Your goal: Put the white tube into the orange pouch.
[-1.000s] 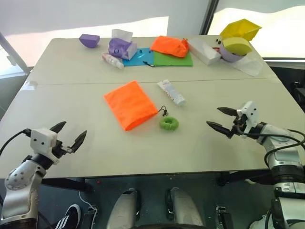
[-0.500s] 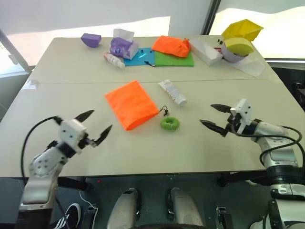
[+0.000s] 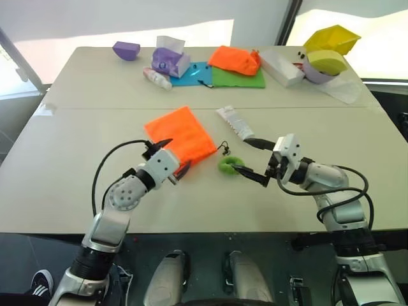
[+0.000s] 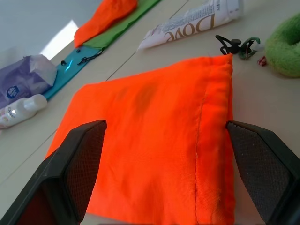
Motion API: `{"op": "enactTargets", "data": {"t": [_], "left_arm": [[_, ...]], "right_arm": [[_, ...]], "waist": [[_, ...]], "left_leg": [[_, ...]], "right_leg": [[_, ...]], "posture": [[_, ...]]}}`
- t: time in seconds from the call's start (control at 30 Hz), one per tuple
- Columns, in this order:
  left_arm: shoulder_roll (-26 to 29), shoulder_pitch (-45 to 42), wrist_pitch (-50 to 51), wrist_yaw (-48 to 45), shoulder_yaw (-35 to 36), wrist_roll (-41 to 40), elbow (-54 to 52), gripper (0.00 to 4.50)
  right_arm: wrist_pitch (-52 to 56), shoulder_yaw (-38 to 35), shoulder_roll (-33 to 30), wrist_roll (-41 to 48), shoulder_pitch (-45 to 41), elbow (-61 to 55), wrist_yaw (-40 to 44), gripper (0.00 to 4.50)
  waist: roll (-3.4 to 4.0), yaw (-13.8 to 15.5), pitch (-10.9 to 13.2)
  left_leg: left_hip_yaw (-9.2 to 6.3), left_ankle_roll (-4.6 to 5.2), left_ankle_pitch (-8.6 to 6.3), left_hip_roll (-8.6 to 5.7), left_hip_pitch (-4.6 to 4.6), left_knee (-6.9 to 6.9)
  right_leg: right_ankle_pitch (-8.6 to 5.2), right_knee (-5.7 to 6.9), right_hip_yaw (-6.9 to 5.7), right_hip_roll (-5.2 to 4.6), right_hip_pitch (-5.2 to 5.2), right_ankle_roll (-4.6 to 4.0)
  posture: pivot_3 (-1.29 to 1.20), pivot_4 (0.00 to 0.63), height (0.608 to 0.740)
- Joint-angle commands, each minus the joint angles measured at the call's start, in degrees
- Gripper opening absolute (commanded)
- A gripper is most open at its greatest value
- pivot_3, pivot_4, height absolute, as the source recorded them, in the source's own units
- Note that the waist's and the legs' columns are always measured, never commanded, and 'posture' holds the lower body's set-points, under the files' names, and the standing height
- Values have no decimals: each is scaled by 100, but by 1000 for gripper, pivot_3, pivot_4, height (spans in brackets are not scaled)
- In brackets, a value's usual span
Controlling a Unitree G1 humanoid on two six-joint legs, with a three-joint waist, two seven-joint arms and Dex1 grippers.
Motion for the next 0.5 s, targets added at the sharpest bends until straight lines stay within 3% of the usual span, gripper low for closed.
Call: {"op": "enactTargets", "data": {"t": [0.03,0.13,0.27,0.5], "left_arm": [[77,-105,1,57,14,123,-77,4364],[-11,-97,-53,-92,-74,-76,-193,4364],[277,19,-105,98,-258,558,72,4364],[211,-136,17,720,-144,961,345,4364]], "right_arm": [[24,62,48,76,41,-356,-2,4375],[-22,151,135,4,27,-340,-97,4375],[-58,177,173,-26,-15,-288,-135,4375],[-138,153,141,-71,-125,-126,-129,4375]], "waist": [[0,-3,0],[0,-10,0],[0,-10,0],[1,-6,-1]], "left_leg": [[0,0,0,0,1,1],[0,1,0,0,2,4],[0,1,1,0,2,8],[0,2,1,0,2,14]], "right_leg": [[2,0,0,0,0,-1],[5,1,0,0,2,-2],[6,1,0,1,3,-1],[11,5,0,4,4,3]], "posture": [[0,150,738],[0,150,738],[0,150,738],[0,150,738]]}}
